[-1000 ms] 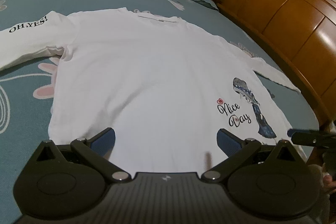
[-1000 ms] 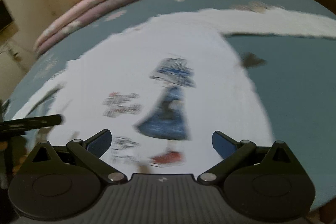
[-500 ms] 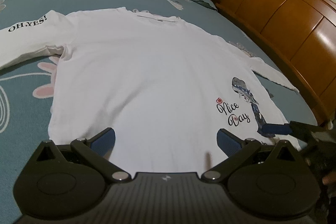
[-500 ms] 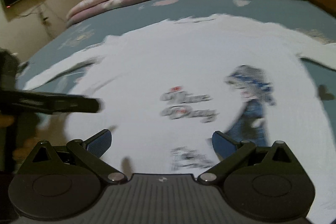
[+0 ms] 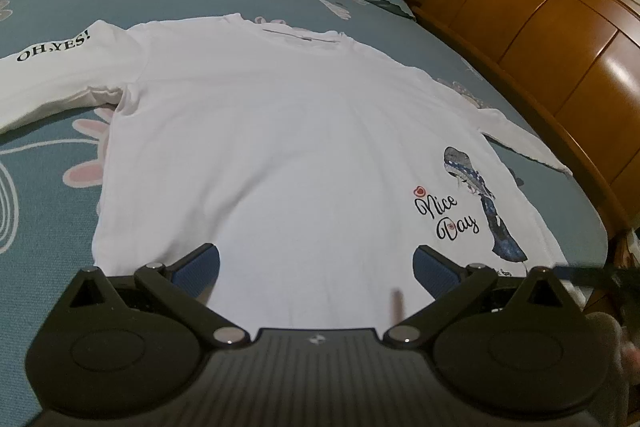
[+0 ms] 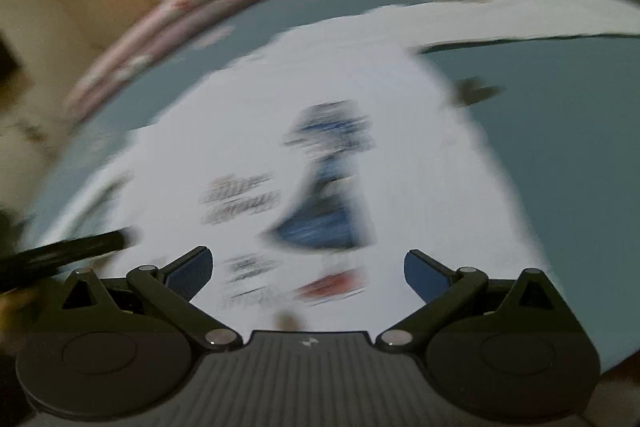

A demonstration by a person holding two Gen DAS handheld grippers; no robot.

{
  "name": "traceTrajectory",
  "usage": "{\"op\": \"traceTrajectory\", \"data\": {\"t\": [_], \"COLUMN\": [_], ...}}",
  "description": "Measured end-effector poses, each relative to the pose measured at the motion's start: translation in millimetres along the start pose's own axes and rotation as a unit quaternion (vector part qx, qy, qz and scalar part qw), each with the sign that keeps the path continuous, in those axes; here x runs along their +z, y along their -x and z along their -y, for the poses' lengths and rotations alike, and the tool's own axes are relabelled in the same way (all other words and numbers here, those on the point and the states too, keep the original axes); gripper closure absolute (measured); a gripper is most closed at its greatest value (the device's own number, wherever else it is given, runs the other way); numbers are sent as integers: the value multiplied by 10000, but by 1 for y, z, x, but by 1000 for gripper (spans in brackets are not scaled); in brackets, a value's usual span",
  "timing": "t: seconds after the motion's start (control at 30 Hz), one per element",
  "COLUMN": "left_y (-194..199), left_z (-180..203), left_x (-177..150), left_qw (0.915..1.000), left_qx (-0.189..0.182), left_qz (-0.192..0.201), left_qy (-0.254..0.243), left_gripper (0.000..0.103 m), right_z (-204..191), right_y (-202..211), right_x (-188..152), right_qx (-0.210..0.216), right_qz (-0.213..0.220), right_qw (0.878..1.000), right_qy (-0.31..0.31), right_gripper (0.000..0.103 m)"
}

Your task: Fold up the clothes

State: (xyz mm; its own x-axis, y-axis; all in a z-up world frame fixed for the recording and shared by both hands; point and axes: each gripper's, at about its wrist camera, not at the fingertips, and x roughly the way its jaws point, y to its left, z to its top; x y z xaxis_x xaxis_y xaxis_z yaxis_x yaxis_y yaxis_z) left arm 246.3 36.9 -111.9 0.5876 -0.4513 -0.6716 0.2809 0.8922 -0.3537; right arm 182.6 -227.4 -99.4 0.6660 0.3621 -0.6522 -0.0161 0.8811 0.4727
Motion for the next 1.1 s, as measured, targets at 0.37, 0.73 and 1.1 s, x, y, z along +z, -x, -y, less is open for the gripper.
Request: {"op": "traceTrajectory", "data": {"t": [0.37,0.73,1.1], "left_y": [1,1,11], "left_z": [-3,-1,-4], "left_x": [-3,-3,6], "left_qw": [10000,10000,9988], "left_qx": [-90,-37,-220], "left_qz": [35,58,359], "left_qy": [18,5,262], "left_gripper": [1,1,1], "right_z": [-11,20,39], "right_y": [-2,9,8], "right_x": [-32,-2,0], "right_qx": [44,-553,-1373], "right_qz": [-130,314,674], "right_qw": [9975,9974,9882], "right_qy": [691,325,-122], "right_gripper": [0,0,0]}}
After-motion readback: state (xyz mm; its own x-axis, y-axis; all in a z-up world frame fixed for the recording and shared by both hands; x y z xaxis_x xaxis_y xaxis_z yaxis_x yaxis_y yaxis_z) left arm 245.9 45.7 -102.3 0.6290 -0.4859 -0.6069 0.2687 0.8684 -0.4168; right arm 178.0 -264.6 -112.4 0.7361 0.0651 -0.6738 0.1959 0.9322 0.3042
